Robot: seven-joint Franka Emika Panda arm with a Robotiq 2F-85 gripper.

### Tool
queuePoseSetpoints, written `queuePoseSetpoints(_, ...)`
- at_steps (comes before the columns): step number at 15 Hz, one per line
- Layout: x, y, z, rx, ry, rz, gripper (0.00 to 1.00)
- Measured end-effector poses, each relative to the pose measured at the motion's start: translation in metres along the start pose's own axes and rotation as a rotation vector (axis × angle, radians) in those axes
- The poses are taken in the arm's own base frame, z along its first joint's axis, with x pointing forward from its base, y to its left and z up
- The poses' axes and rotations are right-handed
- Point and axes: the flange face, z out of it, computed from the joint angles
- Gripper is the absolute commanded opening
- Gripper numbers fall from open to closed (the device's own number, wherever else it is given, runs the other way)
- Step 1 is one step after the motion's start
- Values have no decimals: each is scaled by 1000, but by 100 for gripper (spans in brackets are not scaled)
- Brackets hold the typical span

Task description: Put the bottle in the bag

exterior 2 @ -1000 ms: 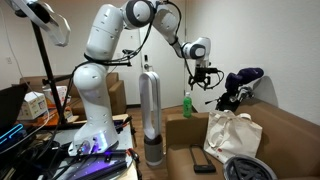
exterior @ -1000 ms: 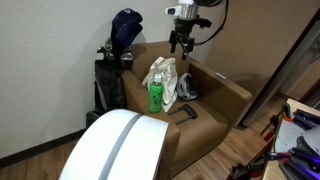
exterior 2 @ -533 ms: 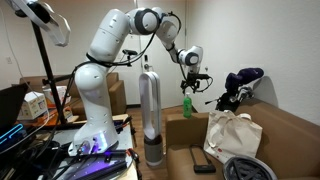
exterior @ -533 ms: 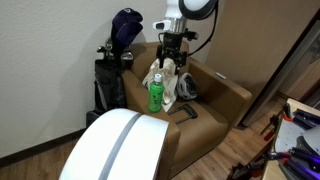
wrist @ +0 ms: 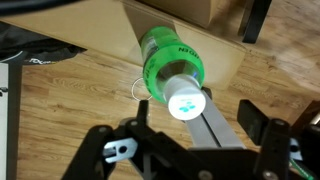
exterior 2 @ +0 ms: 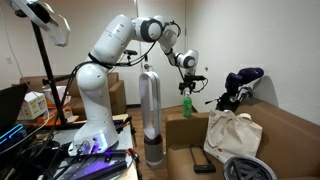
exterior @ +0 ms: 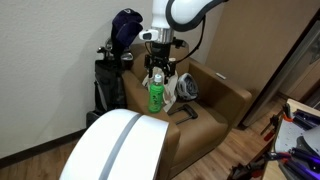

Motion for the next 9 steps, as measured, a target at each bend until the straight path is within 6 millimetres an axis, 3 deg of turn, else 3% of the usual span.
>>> queuePoseSetpoints(4, 4, 9, 3, 1, -14, -22, 34)
queuePoseSetpoints(5, 3, 11, 4, 3, -15, -27, 38)
queuePoseSetpoints(6, 3, 12, 4, 5, -15, -32, 70)
queuePoseSetpoints(8, 1, 15, 5, 8, -16, -35, 67)
queuePoseSetpoints(9, 1, 16, 6, 9, -16, -42, 73)
